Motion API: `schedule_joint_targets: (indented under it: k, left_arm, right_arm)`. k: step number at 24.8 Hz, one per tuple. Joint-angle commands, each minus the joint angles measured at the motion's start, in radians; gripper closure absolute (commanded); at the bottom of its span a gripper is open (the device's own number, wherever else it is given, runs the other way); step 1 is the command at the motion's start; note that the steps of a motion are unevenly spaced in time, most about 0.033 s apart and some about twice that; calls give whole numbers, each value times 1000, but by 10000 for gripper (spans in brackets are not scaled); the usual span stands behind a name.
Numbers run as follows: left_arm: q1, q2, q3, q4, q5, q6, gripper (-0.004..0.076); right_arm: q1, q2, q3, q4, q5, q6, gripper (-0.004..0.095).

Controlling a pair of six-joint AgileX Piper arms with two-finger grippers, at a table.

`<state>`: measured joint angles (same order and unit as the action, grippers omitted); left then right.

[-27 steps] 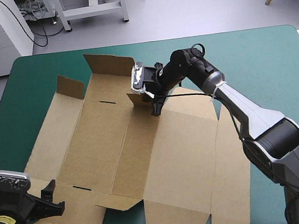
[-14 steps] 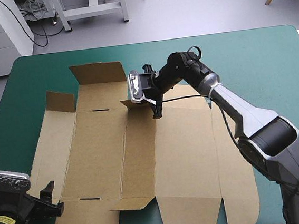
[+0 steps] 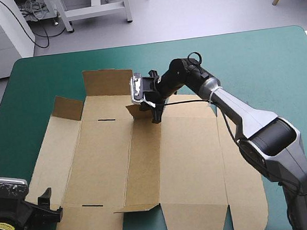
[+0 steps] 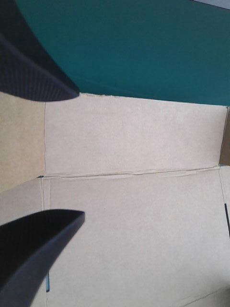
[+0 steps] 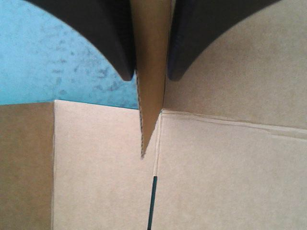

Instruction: Fold the box

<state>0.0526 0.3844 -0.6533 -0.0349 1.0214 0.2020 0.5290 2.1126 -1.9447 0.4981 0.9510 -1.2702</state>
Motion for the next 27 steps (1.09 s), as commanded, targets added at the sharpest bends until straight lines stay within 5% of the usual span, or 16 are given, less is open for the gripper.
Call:
schedule_joint_targets:
  k: [1,6,13,16,27]
  left_arm:
    - [-3,11,-36,14,-52,-57,267]
    - [-3,93,-88,91,-13,-135,267]
    - [-3,362,-306,99,110,-149,267]
    - [8,482,-394,133,188,-153,267]
    - [242,668,-409,42,259,-118,267]
  right_arm:
    - [-13,-93,-34,35,-46,88,478]
    - [-91,-228,-34,26,-33,308,409]
    - [-219,-370,-32,20,256,668,409]
    - [-257,-447,25,-65,252,841,409]
    - [-326,-549,206,-103,252,886,408]
